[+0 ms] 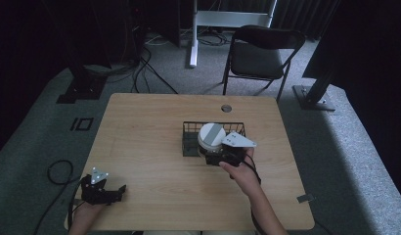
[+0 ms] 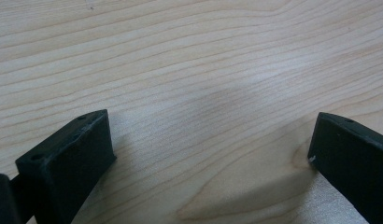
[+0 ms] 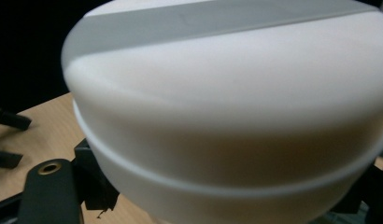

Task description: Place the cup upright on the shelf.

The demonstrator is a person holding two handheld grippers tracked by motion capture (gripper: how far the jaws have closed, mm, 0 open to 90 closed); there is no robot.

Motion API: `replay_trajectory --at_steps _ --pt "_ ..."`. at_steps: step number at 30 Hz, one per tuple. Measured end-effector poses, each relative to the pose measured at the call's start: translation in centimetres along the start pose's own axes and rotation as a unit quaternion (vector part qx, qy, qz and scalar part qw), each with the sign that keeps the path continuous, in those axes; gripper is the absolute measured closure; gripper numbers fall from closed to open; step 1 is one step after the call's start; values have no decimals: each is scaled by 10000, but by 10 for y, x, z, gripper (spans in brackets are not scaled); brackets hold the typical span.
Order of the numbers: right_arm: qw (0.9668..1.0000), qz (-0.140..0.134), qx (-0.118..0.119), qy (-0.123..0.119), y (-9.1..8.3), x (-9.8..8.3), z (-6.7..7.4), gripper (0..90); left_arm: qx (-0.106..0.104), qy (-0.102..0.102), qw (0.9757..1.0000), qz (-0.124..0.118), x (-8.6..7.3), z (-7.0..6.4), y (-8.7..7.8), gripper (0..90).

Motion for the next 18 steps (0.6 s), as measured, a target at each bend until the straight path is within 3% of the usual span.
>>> replay_trajectory --at_steps 6,7,18 --pt "9998 -117 -142 70 1 13 -6 179 0 5 10000 6 0 0 0 2" --pt "9994 -186 -293 54 1 24 -13 179 0 4 10000 0 0 0 0 2" --pt "9968 -126 -774 127 13 38 -29 179 -4 3 10000 5 0 0 0 2"
Point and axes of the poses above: each handheld gripper's, and its own axes: y roughly forward along the jaws, x roughly out of its top, z roughly to its left, the point moved 2 cm from there along y, roughly forward along the jaws, and after that the axes turned 10 degrees about -x, right-handed, at the moved point
